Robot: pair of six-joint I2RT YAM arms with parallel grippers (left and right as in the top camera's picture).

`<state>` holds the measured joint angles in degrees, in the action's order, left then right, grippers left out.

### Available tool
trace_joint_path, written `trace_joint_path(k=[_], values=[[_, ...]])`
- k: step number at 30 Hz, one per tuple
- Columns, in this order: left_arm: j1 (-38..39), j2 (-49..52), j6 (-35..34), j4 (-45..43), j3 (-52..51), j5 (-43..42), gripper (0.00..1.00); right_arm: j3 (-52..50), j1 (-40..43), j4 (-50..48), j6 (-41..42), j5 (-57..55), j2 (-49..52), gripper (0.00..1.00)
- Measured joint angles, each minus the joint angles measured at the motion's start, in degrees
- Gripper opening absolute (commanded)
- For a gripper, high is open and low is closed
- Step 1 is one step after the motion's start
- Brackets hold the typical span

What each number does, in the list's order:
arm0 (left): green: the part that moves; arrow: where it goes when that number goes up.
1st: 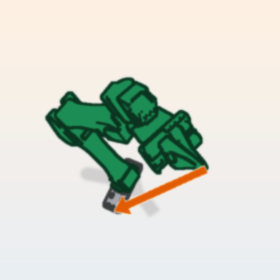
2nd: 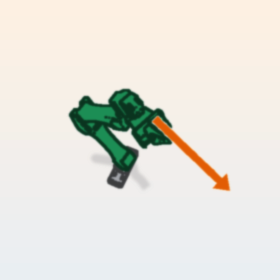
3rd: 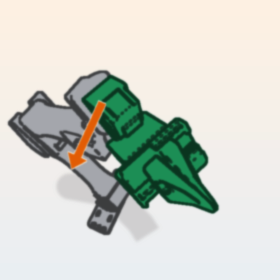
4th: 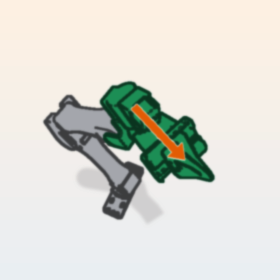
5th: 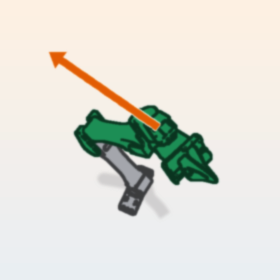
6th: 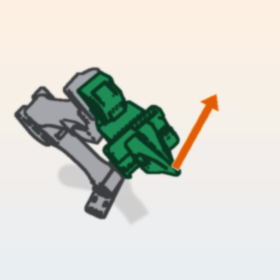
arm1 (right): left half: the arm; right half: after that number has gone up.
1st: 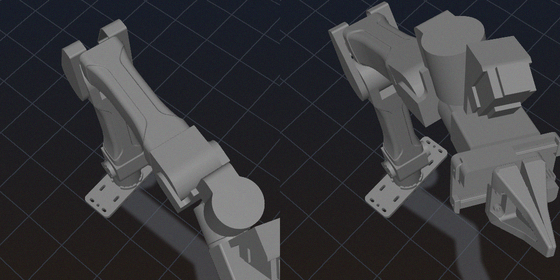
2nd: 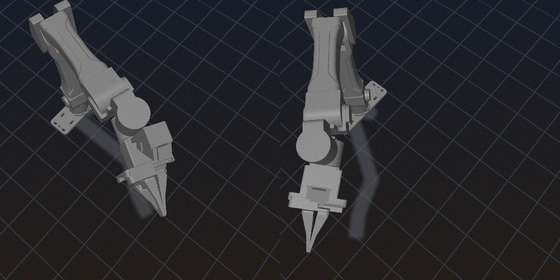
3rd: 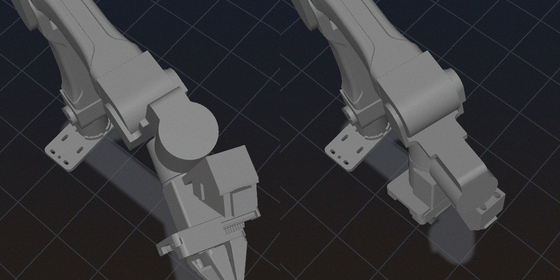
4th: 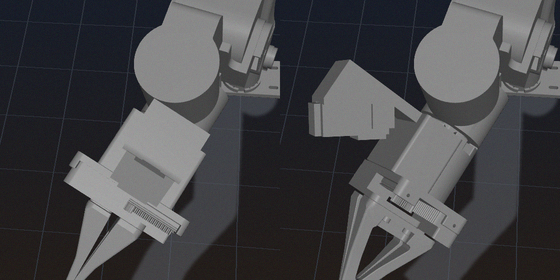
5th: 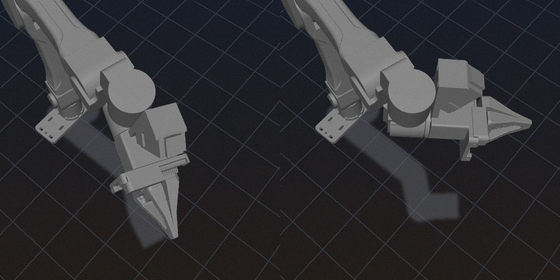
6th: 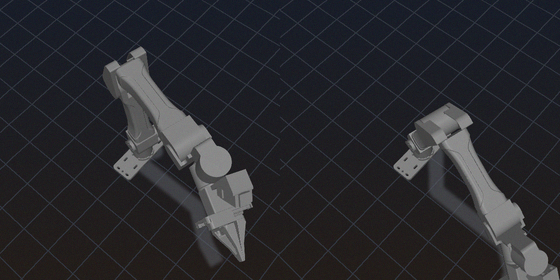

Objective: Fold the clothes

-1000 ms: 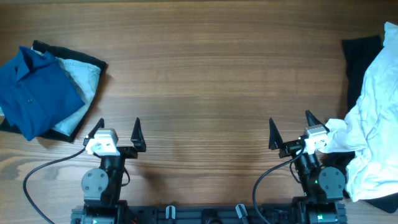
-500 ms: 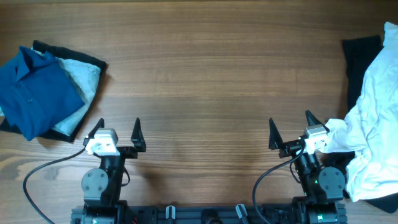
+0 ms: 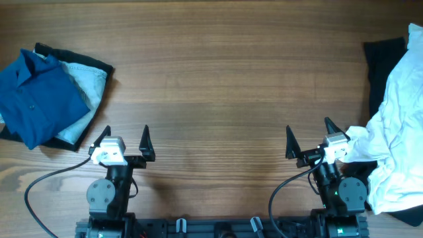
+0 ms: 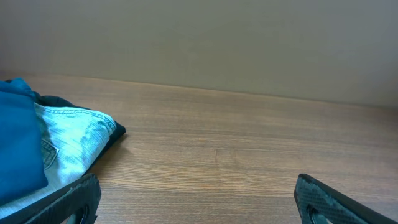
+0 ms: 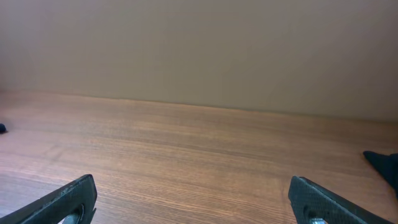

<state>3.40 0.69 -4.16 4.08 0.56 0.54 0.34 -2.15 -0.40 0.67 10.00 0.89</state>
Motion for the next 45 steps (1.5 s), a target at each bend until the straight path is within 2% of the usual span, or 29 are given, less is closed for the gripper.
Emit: trace_joint_path(k=[3, 7, 11, 16, 20, 22, 25, 28, 30, 35, 38, 39, 40, 42, 43, 45], values=[[0.0, 0.0, -0.2, 0.0, 0.0, -0.2, 1.00, 0.0, 0.0, 0.0, 3.5, 0.0, 0.1, 1.00], [0.0, 0.0, -4.1, 0.0, 0.0, -0.5, 1.00, 0.4, 0.0, 3.0, 5.9, -0.8, 2.4, 1.00], [0.0, 0.1, -8.6, 3.0, 1.3, -1.3, 1.00, 6.8, 0.0, 9.7, 7.3, -5.6, 9.7, 1.00], [0.0, 5.9, -10.3, 12.6, 9.9, -2.1, 1.00, 21.6, 0.0, 18.1, 7.3, -9.6, 26.7, 1.00], [0.0, 19.7, -10.5, 19.8, 20.9, -2.1, 1.00, 34.3, 0.0, 29.6, 7.3, -10.3, 45.5, 1.00], [0.0, 24.8, -10.6, 20.9, 24.2, -2.1, 1.00, 39.3, 0.0, 31.3, 7.3, -9.0, 53.6, 1.00], [0.0, 33.8, -10.6, 21.8, 28.6, -3.3, 1.00, 41.8, 0.0, 31.3, 9.1, -10.3, 59.6, 1.00], [0.0, 38.5, -10.6, 22.4, 29.2, -4.7, 1.00, 42.2, 1.4, 35.2, 17.9, -19.1, 65.7, 1.00], [0.0, 40.3, -10.6, 22.5, 29.2, -5.1, 1.00, 42.2, 4.3, 36.1, 24.1, -23.6, 72.0, 1.00], [0.0, 41.1, -10.6, 22.5, 29.2, -5.2, 1.00, 42.2, 11.7, 32.5, 31.2, -27.0, 84.8, 0.96], [0.0, 41.0, -10.6, 22.6, 29.2, -5.2, 1.00, 42.2, 14.4, 30.7, 32.4, -27.6, 89.6, 0.87], [0.0, 41.0, -10.6, 22.5, 29.2, -5.2, 1.00, 42.6, 15.0, 29.8, 32.7, -27.8, 90.3, 0.78], [0.0, 41.0, -10.6, 22.5, 29.2, -5.2, 1.00, 43.0, 15.5, 29.2, 32.9, -27.9, 91.2, 0.62], [0.0, 41.0, -10.6, 22.5, 29.2, -5.2, 1.00, 43.7, 15.9, 28.4, 33.3, -28.1, 92.1, 0.18], [0.0, 41.0, -10.6, 22.6, 29.2, -5.2, 1.00, 43.8, 16.2, 27.9, 33.6, -28.3, 92.7, 0.04], [0.0, 41.0, -10.6, 22.5, 29.2, -5.2, 1.00, 43.8, 16.3, 28.0, 33.8, -28.7, 93.0, 0.04]])
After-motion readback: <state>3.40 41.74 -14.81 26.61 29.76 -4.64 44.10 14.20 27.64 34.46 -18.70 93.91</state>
